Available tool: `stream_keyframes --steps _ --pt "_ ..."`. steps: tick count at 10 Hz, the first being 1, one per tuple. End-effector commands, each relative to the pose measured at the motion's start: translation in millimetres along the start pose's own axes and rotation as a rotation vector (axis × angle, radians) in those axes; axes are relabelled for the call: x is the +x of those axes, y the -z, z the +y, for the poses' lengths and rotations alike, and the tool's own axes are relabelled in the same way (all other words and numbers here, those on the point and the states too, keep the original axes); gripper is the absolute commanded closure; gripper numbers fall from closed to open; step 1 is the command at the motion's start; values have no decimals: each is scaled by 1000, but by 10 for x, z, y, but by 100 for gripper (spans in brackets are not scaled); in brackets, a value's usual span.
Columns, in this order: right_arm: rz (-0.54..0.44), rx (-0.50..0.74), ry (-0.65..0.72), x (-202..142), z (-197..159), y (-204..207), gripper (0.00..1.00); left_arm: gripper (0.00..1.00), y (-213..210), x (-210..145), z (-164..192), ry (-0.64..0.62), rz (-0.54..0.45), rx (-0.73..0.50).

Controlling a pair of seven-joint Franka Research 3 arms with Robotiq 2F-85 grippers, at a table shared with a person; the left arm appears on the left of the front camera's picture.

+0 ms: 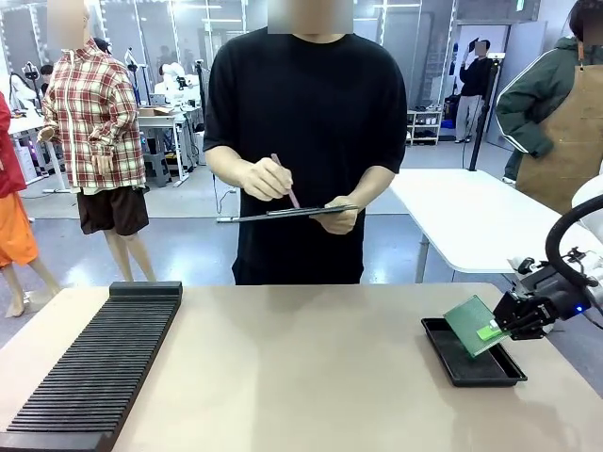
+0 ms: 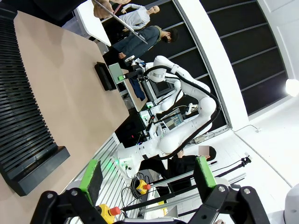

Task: Inspect the PCB.
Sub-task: Place the Blank PCB in the ESD tray.

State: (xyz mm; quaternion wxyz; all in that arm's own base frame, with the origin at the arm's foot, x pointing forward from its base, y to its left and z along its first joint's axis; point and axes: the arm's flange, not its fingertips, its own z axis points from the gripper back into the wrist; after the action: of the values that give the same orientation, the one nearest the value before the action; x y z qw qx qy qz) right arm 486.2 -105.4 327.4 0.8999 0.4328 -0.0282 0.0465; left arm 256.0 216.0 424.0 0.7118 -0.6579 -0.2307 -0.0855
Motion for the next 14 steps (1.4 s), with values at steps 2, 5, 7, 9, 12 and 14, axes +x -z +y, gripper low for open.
stream_keyframes --steps 2,5,7,9,12,14 --pt "0 0 0 0 0 0 97 0 2 -7 -32 -2 4 11" --pt "-18 -76 17 91 9 217 97 0 2 -7 -32 -2 4 11" --pt "-8 -95 40 170 -15 311 97 0 2 -7 -32 -2 4 11" --pt "-4 -115 62 205 -42 382 97 0 2 -7 -32 -2 4 11" --pt "15 -119 90 219 -63 491 97 0 2 -7 -32 -2 4 11" --pt "-8 -124 98 192 -44 546 73 0 2 -7 -32 -2 4 11"
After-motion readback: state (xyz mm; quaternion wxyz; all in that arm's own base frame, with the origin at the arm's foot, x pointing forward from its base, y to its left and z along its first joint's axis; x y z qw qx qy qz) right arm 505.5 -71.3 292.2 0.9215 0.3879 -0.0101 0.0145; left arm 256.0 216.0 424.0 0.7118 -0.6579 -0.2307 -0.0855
